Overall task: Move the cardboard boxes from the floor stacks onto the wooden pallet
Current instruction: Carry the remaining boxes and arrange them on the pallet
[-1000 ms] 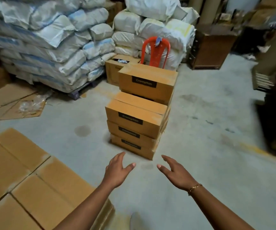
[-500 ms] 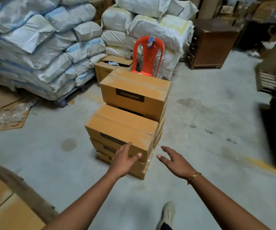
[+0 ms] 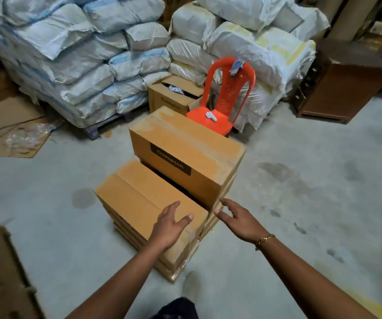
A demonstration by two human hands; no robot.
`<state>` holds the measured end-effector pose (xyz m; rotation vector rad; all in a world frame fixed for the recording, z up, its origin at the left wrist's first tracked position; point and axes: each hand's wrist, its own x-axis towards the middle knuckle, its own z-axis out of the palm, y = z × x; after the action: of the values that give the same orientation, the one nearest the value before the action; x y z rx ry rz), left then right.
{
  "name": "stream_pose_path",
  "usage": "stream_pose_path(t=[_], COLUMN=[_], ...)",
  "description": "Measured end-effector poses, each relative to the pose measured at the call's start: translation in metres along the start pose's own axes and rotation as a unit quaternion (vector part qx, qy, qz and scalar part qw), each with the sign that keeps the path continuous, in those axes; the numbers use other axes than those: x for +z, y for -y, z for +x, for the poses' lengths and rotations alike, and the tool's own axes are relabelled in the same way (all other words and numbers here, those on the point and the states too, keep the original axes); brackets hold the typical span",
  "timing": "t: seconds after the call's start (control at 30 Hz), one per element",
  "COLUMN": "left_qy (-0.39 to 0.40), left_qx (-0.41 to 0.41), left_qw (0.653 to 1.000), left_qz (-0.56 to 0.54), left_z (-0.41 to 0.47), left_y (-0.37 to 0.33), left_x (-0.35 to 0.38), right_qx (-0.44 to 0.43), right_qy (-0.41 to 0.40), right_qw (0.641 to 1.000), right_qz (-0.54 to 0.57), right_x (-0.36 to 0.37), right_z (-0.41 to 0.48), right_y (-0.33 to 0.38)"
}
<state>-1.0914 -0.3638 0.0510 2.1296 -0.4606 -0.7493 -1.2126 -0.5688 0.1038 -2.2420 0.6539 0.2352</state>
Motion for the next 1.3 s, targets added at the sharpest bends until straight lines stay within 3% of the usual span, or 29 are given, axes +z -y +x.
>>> stream_pose_path(t=[0.4, 0.57, 0.8, 1.0, 1.1, 1.3], left_qy=[-0.034, -0.083, -0.160, -0.191, -0.218, -0.283], left_qx=[-0.121, -0.179, -0.219, -0.254, -0.277, -0.253], left_qw=[0.976, 0.951, 0.922, 0.880, 0.857, 0.848], left_qz=[-0.179, -0.237, -0.277, -0.352, -0.376, -0.370], left_z=[0.192, 0.232, 0.258, 0.286, 0.286, 0.273], left_y=[-0.058, -0.068, -0.073, -0.058, -0.078, -0.079], left_x=[0.026, 0.031, 0.050, 0.097, 0.106, 0.105], right_qx=[-0.015, -0.041, -0.029, 0.038, 0.020, -0.052], right_qy=[0.066, 0.084, 0.051, 0.176, 0.222, 0.226], right_qw=[0.998, 0.991, 0.976, 0.983, 0.975, 0.970], right_qz=[-0.019, -0.092, -0.209, -0.043, -0.011, 0.071], right_x=[-0.095, -0.122, -0.146, -0.157, -0.158, -0.164], right_z=[0.213, 0.302, 0.421, 0.470, 0.478, 0.468], right_y=[-0.022, -0.029, -0.064, -0.083, -0.091, -0.079])
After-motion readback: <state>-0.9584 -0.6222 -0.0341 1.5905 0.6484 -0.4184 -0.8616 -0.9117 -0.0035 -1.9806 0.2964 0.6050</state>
